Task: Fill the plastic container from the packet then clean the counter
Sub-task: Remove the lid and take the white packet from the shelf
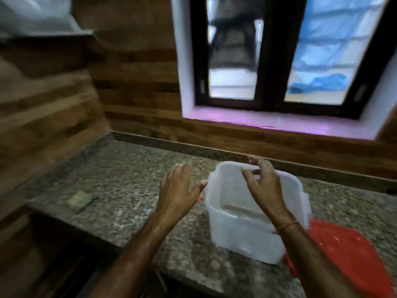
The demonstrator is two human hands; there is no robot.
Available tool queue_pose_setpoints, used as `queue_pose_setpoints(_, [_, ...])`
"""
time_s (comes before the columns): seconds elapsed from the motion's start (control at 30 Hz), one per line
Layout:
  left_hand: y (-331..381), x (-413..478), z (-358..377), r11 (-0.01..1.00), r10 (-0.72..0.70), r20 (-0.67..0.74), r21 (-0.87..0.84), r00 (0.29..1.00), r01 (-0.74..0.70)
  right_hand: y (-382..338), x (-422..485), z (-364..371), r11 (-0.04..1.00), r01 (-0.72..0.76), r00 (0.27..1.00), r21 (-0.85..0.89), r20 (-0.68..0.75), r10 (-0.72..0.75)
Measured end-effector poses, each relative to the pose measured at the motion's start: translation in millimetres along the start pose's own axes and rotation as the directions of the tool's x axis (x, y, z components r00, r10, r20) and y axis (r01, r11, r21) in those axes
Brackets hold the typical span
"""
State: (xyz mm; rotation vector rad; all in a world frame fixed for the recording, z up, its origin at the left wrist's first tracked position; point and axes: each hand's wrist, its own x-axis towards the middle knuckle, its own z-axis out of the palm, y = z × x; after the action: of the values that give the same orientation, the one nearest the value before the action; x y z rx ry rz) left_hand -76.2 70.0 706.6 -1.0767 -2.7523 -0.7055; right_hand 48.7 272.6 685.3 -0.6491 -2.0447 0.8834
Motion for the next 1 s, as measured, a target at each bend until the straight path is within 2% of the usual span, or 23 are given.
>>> queue_pose_setpoints(0.17, [-97.3, -2.7, -63.5, 0.996, -0.087, -0.059, 0.006, 0.994, 0.088, -74.0, 8.6, 84.0, 0.993, 0.121, 0.976, 0.015, 0.181, -0.121])
queue_pose_setpoints(0.37, [-176.0, 36.0, -130.6, 0.991, -0.122, -0.120, 0.038, 0.985, 0.128, -144.9, 57.2, 161.5, 0.969, 0.247, 0.935, -0.022, 0.269, -0.232])
queue_pose_setpoints(0.6, [-249.3, 125.1, -207.3, 0.985, -0.106, -0.231, 0.107, 0.967, 0.133, -217.4, 156.9, 250.7, 0.929, 0.370, 0.888, 0.005, 0.292, -0.356])
queue_pose_setpoints(0.7, [-274.8, 166.0, -244.5, 0.970, -0.124, -0.275, 0.167, 0.954, 0.174, -252.4, 205.5, 293.0, 0.903, 0.427, 0.847, 0.045, 0.330, -0.417])
queue_pose_setpoints(0.87, [-304.7, 225.0, -308.9, 0.961, -0.082, -0.344, 0.221, 0.935, 0.166, -322.3, 271.9, 344.6, 0.875, 0.476, 0.796, 0.083, 0.381, -0.469])
queue_pose_setpoints(1.0, [-326.3, 288.8, -375.3, 0.946, -0.034, -0.402, 0.283, 0.915, 0.159, -391.1, 334.9, 379.8, 0.845, 0.532, 0.792, 0.051, 0.323, -0.518])
